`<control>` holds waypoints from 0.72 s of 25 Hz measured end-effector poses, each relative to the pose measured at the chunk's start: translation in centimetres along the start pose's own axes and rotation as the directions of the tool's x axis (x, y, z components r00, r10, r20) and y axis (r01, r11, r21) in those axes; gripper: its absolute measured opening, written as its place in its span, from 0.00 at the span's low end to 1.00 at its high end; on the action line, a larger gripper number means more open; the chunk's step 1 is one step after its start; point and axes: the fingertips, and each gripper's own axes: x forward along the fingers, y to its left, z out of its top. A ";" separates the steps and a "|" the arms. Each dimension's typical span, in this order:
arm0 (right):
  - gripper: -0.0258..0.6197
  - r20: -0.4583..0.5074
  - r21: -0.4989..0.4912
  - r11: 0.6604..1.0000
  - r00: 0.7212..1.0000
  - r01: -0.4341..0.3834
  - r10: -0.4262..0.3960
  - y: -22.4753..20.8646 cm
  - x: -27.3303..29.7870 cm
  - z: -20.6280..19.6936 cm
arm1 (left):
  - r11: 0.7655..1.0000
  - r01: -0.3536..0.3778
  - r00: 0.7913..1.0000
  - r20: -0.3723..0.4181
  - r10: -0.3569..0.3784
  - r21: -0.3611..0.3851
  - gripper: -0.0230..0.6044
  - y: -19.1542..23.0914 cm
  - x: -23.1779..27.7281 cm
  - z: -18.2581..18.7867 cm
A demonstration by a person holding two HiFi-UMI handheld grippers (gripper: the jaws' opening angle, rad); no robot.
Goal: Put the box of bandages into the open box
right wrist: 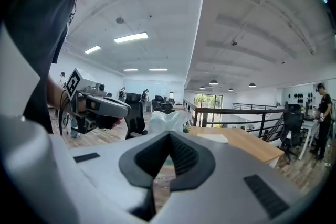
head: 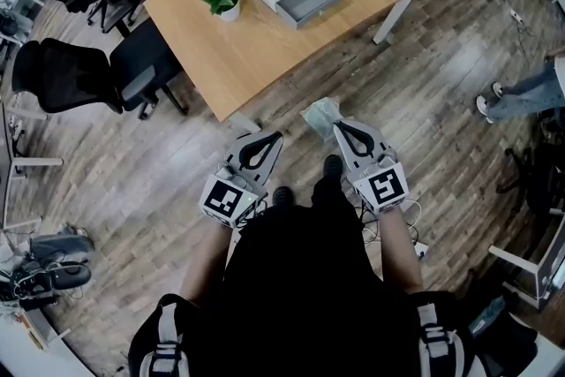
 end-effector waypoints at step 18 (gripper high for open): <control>0.08 0.027 -0.088 0.984 0.987 -0.155 0.158 -10.4 1.9 -0.6 | 0.991 -0.133 0.991 0.009 0.133 0.003 0.07 1.0 9.8 2.2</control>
